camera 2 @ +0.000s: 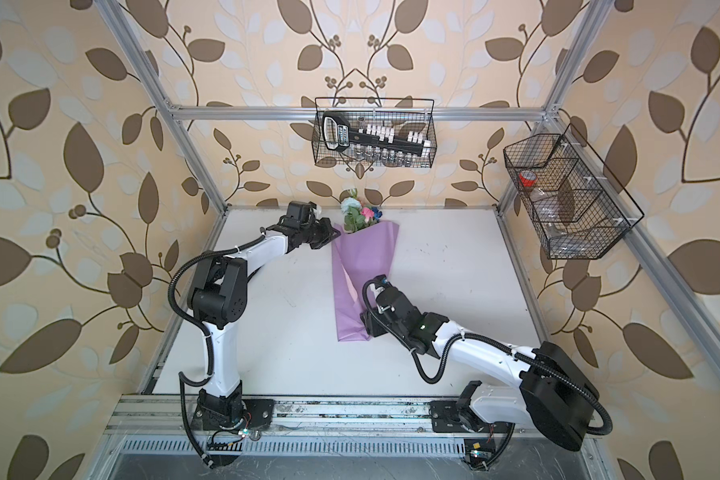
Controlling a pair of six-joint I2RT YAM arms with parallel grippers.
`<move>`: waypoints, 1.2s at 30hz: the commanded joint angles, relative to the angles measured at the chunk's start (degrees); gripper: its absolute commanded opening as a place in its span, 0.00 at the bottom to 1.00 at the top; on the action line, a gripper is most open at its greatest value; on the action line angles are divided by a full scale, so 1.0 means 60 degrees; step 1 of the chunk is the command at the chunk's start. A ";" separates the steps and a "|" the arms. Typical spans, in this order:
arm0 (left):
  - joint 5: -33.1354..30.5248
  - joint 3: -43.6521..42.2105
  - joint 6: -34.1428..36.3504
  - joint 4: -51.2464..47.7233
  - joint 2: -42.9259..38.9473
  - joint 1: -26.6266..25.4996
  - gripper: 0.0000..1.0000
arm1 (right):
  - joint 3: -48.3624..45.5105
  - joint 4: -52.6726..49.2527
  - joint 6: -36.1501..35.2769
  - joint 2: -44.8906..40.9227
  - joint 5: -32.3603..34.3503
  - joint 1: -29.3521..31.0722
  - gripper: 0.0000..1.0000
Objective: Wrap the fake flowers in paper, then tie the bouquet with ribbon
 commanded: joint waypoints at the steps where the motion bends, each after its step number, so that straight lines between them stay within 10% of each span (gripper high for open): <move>1: 0.0221 0.0195 0.0219 0.0216 -0.0124 -0.0026 0.00 | -0.0270 0.0878 0.0337 0.0150 0.0489 0.0292 0.57; 9: 0.0117 0.0490 0.0387 -0.0039 0.0233 -0.0001 0.00 | 0.0850 0.0905 -0.0289 0.2106 0.0599 0.0874 0.53; 19: 0.0220 0.0546 0.0358 0.0072 0.0501 0.0046 0.00 | 0.2094 -0.1687 0.0353 0.3730 0.4590 0.1898 0.27; 36: 0.0303 0.0927 0.0432 -0.0071 0.1254 0.0120 0.00 | 0.2549 -0.1382 -0.0273 0.4425 0.3576 0.3596 0.52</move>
